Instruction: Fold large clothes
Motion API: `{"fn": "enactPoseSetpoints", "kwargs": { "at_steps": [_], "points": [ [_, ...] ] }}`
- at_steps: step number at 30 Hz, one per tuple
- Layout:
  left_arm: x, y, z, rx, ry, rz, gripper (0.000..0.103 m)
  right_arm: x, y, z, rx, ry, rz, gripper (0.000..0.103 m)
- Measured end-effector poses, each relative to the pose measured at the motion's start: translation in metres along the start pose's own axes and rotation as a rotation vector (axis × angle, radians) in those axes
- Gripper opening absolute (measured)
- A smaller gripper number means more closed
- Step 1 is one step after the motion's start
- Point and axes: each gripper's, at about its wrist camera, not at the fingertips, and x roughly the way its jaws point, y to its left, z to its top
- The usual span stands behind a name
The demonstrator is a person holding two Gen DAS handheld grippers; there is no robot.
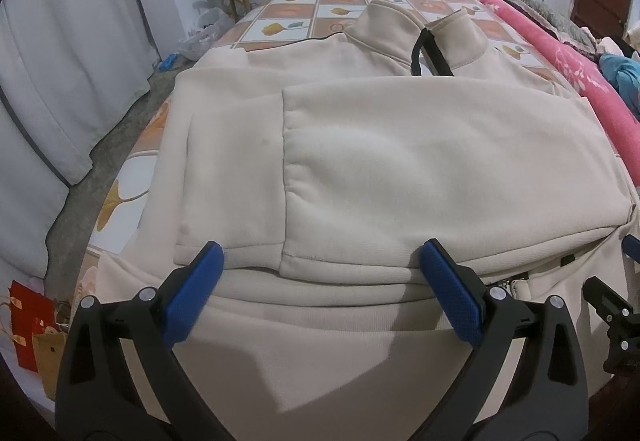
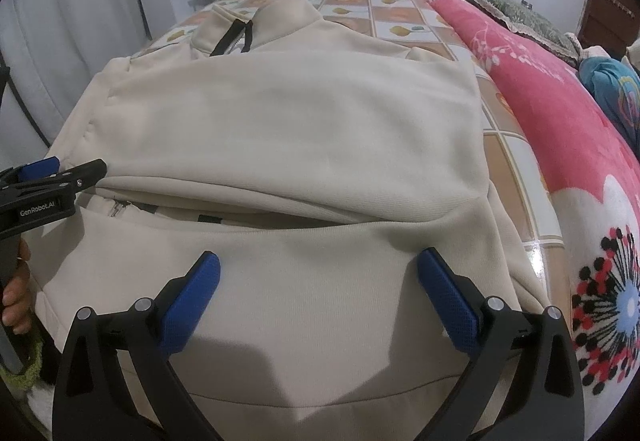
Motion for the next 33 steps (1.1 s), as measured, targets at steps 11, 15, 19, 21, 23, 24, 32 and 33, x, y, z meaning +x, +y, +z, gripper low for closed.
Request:
{"fn": "enactPoseSetpoints", "kwargs": {
  "at_steps": [11, 15, 19, 21, 23, 24, 32, 33],
  "points": [
    [-0.026, 0.013, 0.011, 0.038, -0.072, -0.094, 0.096, -0.021, -0.007, 0.027, 0.004, -0.012, 0.08, 0.096],
    [-0.063, 0.031, 0.039, 0.064, -0.191, -0.136, 0.096, -0.051, -0.007, 0.068, -0.053, -0.114, 0.142, 0.096],
    [-0.082, 0.044, 0.086, 0.073, -0.275, -0.186, 0.095, -0.061, -0.01, 0.129, -0.076, -0.168, 0.276, 0.096],
    [-0.08, 0.047, 0.116, 0.055, -0.309, -0.239, 0.095, -0.054, -0.015, 0.162, -0.058, -0.169, 0.32, 0.096],
    [-0.07, 0.043, 0.143, 0.061, -0.326, -0.252, 0.094, -0.045, -0.015, 0.187, -0.05, -0.167, 0.317, 0.096],
    [-0.061, 0.041, 0.156, 0.055, -0.316, -0.268, 0.092, -0.035, -0.015, 0.204, -0.06, -0.159, 0.324, 0.096],
    [0.055, 0.015, 0.23, -0.071, -0.101, -0.386, 0.062, 0.073, -0.025, 0.279, 0.059, 0.038, 0.382, 0.087],
    [0.074, 0.01, 0.238, -0.084, -0.067, -0.392, 0.062, 0.085, -0.028, 0.283, 0.08, 0.058, 0.382, 0.085]
  ]
}}
